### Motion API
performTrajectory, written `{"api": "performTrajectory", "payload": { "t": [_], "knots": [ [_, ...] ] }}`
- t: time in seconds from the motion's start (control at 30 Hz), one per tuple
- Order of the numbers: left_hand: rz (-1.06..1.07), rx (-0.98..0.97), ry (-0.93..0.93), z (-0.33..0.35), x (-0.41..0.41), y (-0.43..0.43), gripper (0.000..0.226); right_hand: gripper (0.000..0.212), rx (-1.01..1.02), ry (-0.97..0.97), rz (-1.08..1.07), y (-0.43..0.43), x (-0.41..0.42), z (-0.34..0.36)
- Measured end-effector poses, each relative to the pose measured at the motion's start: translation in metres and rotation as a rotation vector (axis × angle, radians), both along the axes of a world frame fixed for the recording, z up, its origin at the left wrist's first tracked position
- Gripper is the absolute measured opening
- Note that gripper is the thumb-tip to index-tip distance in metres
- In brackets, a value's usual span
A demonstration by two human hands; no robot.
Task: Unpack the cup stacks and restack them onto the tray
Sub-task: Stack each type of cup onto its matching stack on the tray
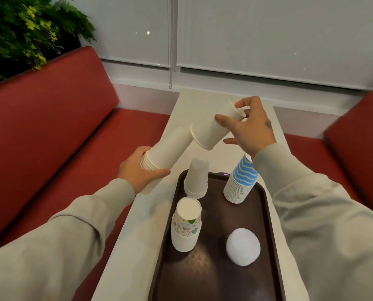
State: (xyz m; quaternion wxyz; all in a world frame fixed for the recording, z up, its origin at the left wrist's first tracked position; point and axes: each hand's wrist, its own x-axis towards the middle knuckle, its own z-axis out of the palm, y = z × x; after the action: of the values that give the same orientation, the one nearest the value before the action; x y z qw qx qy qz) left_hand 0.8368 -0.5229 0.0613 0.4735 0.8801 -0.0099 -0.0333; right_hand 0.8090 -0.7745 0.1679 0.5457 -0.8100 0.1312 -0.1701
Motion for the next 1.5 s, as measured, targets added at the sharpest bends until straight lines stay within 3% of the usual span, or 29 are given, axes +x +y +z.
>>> {"api": "performTrajectory", "payload": {
  "t": [0.1, 0.3, 0.5, 0.63, 0.73, 0.83, 0.93, 1.17, 1.33, 1.5],
  "knots": [
    [0.025, -0.044, 0.030, -0.013, 0.004, 0.006, 0.065, 0.051, -0.109, 0.049, 0.002, 0.003, 0.007, -0.018],
    [0.084, -0.150, 0.108, -0.040, 0.007, 0.017, 0.059, 0.052, -0.130, 0.039, -0.011, 0.004, 0.020, -0.040],
    [0.084, -0.233, 0.151, -0.054, 0.007, 0.013, 0.073, 0.048, -0.397, 0.221, 0.124, 0.015, 0.022, -0.078],
    [0.059, -0.313, 0.177, -0.055, 0.005, 0.007, 0.063, 0.051, -0.570, 0.327, 0.215, 0.021, 0.016, -0.107],
    [0.048, -0.333, 0.175, -0.053, 0.006, 0.004, 0.071, 0.051, -0.662, 0.372, 0.301, 0.021, 0.011, -0.117],
    [0.044, -0.331, 0.163, -0.052, 0.006, 0.005, 0.078, 0.048, -0.579, 0.296, 0.224, 0.020, 0.010, -0.107],
    [0.030, -0.331, 0.136, -0.050, 0.004, 0.005, 0.078, 0.045, -0.351, 0.170, 0.168, 0.027, 0.014, -0.086],
    [-0.006, -0.246, -0.016, -0.034, -0.005, -0.002, 0.069, 0.077, 0.054, 0.266, 0.271, 0.049, 0.026, -0.066],
    [-0.029, -0.190, -0.037, -0.029, -0.006, 0.000, 0.069, 0.061, 0.153, 0.185, 0.226, 0.060, 0.026, -0.065],
    [-0.039, -0.204, -0.043, -0.026, -0.004, 0.000, 0.070, 0.064, 0.133, 0.152, 0.190, 0.062, 0.025, -0.062]
  ]
}}
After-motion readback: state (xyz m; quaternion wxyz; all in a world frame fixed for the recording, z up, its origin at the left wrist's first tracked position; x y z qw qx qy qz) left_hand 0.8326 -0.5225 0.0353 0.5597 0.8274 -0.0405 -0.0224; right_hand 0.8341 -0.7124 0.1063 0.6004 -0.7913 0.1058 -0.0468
